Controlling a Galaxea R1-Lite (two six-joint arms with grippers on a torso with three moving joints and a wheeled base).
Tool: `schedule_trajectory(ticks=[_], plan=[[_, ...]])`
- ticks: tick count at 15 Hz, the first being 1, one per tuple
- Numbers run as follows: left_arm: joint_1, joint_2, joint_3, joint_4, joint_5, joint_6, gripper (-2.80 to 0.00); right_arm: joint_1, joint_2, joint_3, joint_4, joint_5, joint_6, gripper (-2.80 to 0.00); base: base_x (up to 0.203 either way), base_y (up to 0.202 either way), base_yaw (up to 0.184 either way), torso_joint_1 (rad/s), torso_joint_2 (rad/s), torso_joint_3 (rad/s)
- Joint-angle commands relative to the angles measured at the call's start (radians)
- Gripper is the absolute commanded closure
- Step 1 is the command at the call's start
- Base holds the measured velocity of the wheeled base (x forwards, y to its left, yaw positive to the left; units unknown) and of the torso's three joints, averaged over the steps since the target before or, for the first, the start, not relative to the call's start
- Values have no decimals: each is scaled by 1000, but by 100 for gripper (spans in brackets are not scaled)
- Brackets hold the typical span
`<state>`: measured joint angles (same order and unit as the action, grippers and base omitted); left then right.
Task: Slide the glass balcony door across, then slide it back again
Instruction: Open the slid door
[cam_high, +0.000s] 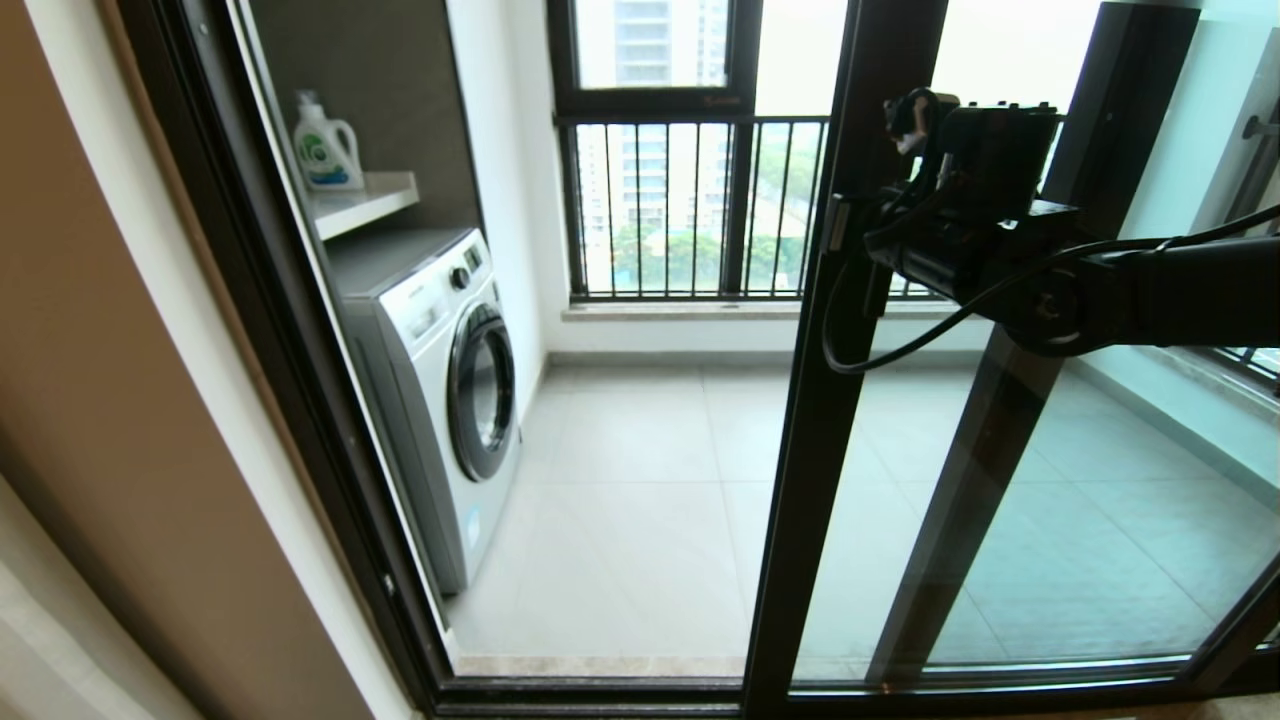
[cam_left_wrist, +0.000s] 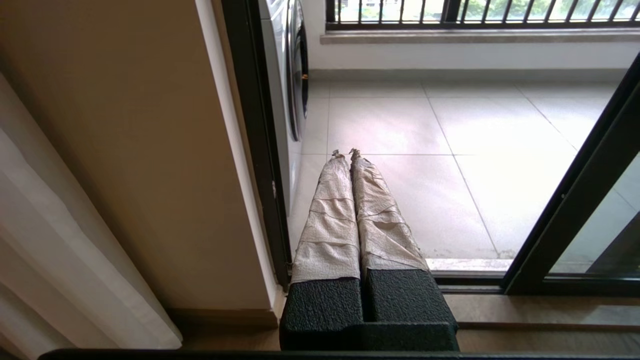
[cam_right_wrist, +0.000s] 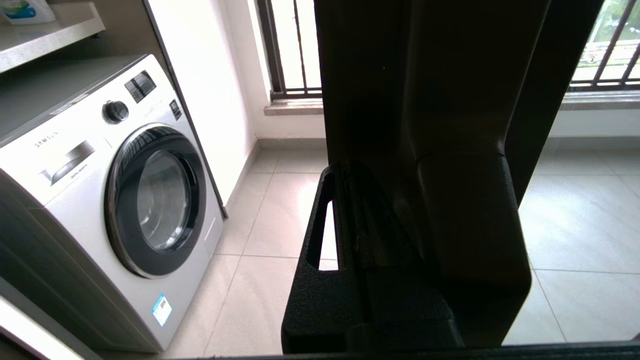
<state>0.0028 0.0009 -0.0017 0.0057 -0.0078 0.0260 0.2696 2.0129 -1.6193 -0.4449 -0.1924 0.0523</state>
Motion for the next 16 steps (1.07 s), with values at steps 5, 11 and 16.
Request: schedule_trajectory(ticks=[5, 11, 16], plan=[[0, 2, 0, 0, 0, 0, 0, -116, -82, 107, -5, 65, 1, 0, 0, 0, 0, 0, 0, 0], [0, 2, 0, 0, 0, 0, 0, -230, -83, 111, -46, 103, 1, 0, 0, 0, 0, 0, 0, 0], [0, 2, 0, 0, 0, 0, 0, -309, -97, 129, -47, 154, 2, 0, 0, 0, 0, 0, 0, 0]])
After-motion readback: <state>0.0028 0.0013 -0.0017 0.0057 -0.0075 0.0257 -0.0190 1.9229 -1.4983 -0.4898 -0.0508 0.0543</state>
